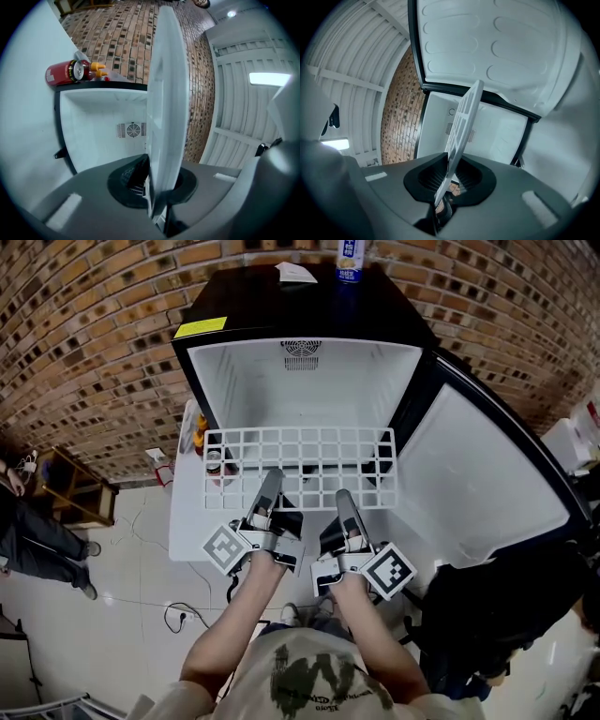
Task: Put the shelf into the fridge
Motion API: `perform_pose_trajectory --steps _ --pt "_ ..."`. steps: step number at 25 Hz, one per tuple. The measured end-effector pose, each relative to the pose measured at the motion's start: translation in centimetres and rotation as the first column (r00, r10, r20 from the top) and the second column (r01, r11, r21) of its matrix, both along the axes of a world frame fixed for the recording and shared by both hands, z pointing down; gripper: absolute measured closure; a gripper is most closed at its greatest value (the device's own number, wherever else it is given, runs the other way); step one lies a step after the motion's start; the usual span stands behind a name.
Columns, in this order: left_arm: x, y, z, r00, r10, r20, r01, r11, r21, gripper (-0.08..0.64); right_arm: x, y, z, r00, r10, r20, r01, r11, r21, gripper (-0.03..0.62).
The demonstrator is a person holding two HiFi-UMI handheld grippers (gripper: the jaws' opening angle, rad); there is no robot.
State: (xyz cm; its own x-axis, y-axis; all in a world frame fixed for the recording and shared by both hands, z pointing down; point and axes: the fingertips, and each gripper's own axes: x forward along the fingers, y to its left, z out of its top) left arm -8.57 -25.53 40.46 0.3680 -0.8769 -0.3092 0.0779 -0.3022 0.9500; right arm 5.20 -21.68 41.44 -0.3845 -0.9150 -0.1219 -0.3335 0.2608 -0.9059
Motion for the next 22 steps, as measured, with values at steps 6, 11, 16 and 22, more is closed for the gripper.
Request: perform_pose_trajectory --steps 6,11,16,22 --pt "1.2 -2.9 0.0 1.0 0.027 0.005 -0.027 1.0 -0.009 0.532 1.5 -2.5 1.0 1.0 0.028 -0.012 -0.029 0.997 -0.076 0.548" --pt "1.2 -4.6 0.3 0.999 0.038 0.009 -0.038 0.999 -0.015 0.532 1.3 -4.4 0.2 0.998 0.023 -0.055 -0.025 0.999 -0.038 0.548" --pt "1.1 -6.1 -0.2 0.999 0.046 0.014 -0.046 0.999 -0.004 0.532 1.5 -5.5 0.6 0.999 0.046 -0.029 -0.048 0.995 -0.091 0.548" --pt "1.4 -6.6 -0.4 0.998 0.057 0.013 -0.057 0.998 0.002 0.532 1.7 -5.9 0.6 0.998 0.051 -0.026 -0.053 0.995 -0.086 0.548"
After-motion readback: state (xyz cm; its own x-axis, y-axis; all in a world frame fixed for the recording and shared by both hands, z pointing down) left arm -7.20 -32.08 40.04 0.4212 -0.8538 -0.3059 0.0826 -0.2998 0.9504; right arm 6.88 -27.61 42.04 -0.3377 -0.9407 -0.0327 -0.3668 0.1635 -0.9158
